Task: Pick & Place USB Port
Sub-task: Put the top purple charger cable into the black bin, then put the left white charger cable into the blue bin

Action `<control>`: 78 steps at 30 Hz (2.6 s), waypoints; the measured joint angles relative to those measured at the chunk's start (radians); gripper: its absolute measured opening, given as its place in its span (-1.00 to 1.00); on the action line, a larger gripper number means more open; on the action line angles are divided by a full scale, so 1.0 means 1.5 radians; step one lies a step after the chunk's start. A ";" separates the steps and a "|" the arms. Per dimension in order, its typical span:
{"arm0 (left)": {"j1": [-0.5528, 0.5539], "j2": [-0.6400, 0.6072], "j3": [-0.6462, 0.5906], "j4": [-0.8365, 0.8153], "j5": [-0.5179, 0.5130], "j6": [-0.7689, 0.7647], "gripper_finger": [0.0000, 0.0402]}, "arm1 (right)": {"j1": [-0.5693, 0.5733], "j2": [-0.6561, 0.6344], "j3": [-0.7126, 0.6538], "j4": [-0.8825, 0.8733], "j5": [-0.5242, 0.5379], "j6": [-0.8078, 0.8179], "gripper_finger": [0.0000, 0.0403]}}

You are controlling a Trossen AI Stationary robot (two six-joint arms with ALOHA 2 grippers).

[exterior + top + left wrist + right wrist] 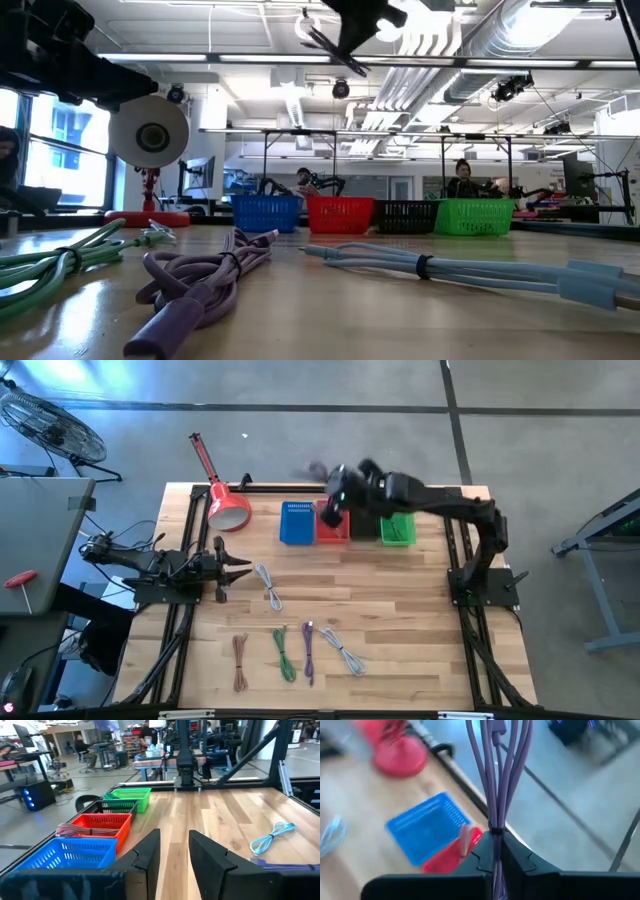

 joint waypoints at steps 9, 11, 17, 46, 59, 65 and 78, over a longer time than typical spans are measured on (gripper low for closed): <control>0.000 0.000 0.000 -0.001 0.028 -0.054 -0.51 | -0.130 0.003 -0.157 0.020 -0.140 0.130 -0.97; 0.000 0.000 0.000 -0.002 0.036 -0.067 -0.51 | -0.140 0.003 -0.199 0.027 -0.152 0.158 -0.97; 0.000 0.000 0.000 -0.002 0.052 -0.070 -0.51 | -0.146 0.003 -0.300 0.064 -0.181 0.205 -0.97; 0.000 0.000 0.000 -0.002 0.064 -0.085 -0.51 | -0.165 0.003 -0.410 0.131 -0.233 0.216 -0.97; 0.000 0.000 0.000 -0.005 0.098 -0.088 -0.51 | -0.156 0.004 -0.410 0.138 -0.221 0.191 -0.46; 0.000 0.000 0.000 -0.008 0.148 -0.085 -0.51 | -0.138 -0.027 -0.377 0.201 -0.241 0.119 -0.39; 0.000 0.030 0.002 -0.006 0.168 -0.090 -0.51 | 0.085 -0.202 -0.345 0.210 -0.389 -0.073 -0.40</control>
